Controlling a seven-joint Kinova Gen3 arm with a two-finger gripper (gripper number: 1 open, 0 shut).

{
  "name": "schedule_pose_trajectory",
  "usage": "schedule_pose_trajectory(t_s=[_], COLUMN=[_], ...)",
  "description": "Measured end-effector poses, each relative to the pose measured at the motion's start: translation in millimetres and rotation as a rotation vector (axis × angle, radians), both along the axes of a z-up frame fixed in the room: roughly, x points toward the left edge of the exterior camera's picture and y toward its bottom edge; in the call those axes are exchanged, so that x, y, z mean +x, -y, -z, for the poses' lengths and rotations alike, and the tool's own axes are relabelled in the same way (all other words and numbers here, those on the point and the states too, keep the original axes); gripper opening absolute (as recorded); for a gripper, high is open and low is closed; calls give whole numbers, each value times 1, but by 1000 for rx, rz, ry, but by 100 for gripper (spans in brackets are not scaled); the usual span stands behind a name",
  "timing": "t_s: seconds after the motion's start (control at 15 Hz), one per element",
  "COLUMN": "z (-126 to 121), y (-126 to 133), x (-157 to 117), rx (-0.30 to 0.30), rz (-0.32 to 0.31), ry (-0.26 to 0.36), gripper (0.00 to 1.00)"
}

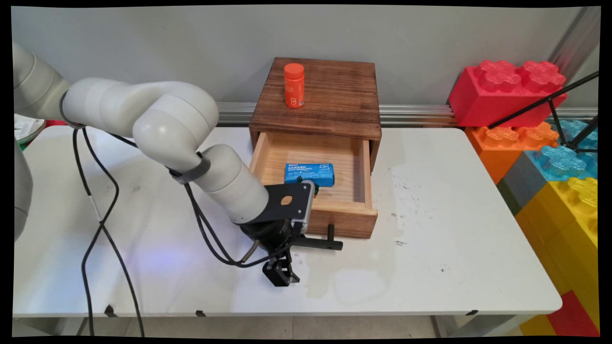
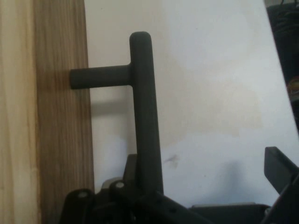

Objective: Open the drawer

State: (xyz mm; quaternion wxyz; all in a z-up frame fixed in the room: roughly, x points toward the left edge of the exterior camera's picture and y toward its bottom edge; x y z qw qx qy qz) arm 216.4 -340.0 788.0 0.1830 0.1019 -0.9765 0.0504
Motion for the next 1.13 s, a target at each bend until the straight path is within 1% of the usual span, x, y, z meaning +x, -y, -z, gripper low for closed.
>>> schedule_pose_trajectory(t_s=[0.67, 1.13], z=[-3, -2], y=[-26, -33], x=[-8, -8], rx=[1, -8], rz=[0, -3], ry=[-14, -10], gripper=[100, 100])
